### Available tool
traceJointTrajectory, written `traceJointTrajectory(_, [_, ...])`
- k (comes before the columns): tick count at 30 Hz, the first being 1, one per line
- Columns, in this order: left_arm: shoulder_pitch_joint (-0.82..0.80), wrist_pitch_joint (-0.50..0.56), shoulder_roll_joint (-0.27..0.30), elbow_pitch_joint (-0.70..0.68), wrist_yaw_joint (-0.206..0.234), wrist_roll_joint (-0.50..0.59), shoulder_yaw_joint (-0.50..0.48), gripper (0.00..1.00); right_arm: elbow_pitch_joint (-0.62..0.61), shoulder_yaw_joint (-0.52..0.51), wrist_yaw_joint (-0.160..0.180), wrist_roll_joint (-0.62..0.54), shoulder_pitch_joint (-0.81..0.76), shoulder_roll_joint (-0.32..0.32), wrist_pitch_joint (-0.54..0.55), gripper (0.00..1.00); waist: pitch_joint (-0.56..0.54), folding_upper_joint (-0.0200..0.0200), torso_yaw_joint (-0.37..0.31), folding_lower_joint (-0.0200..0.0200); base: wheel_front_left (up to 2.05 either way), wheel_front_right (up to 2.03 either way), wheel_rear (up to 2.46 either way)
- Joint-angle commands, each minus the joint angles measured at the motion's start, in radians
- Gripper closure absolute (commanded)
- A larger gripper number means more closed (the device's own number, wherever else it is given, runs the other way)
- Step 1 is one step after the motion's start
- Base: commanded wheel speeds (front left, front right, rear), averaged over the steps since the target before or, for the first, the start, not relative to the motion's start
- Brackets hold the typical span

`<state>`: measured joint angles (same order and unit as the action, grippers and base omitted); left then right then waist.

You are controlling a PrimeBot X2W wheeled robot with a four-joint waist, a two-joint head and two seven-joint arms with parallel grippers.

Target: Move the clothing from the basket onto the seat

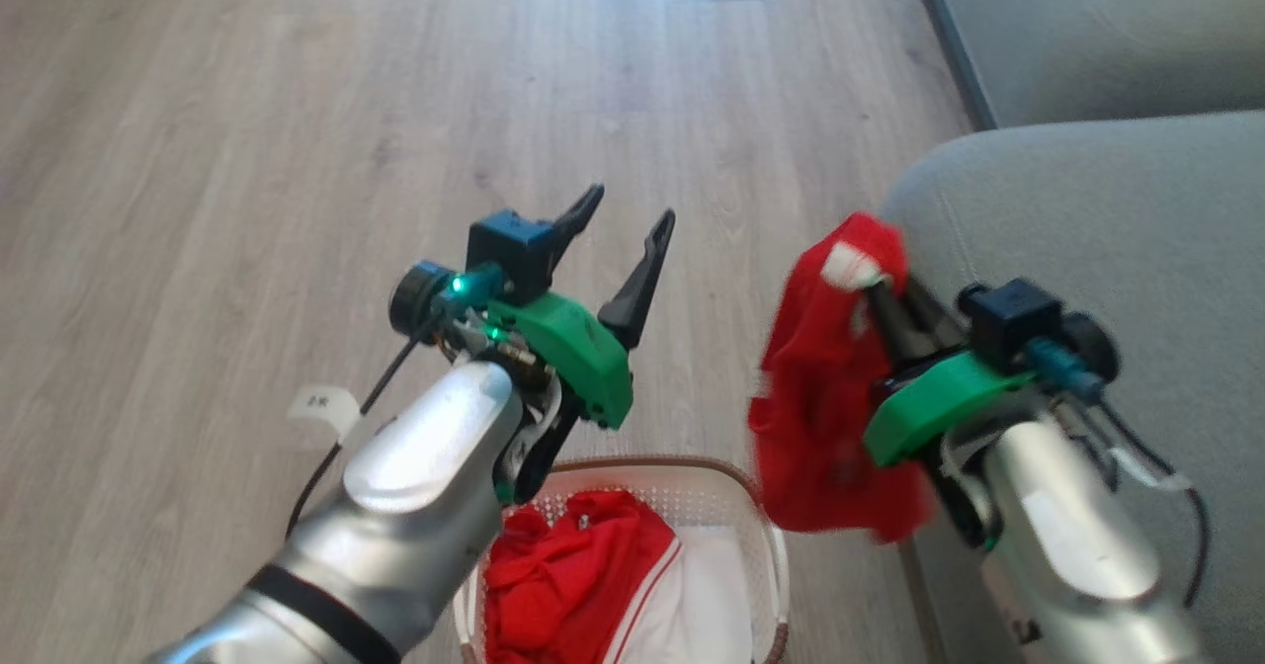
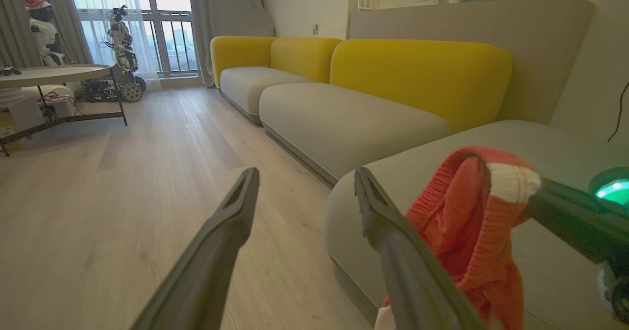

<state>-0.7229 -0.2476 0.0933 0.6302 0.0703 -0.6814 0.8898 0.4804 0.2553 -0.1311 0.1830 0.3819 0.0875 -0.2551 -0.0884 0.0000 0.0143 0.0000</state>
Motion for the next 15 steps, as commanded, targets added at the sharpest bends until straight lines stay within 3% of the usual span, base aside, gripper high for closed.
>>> traceJointTrajectory(1, [-0.031,-0.01,0.02,-0.019,-0.004,0.009,-0.04,0.0,-0.051,-0.001,0.0,-0.01,0.065,0.012,-0.007,1.0,0.01,0.0,-0.025,0.0,0.0,0.0,0.0])
traceJointTrajectory(15, [0.092,-0.014,-0.01,-0.049,-0.02,0.08,-0.035,0.0,-0.164,-0.103,0.0,-0.045,0.092,0.096,-0.007,1.0,0.051,0.0,-0.21,0.0,0.0,0.0,0.0])
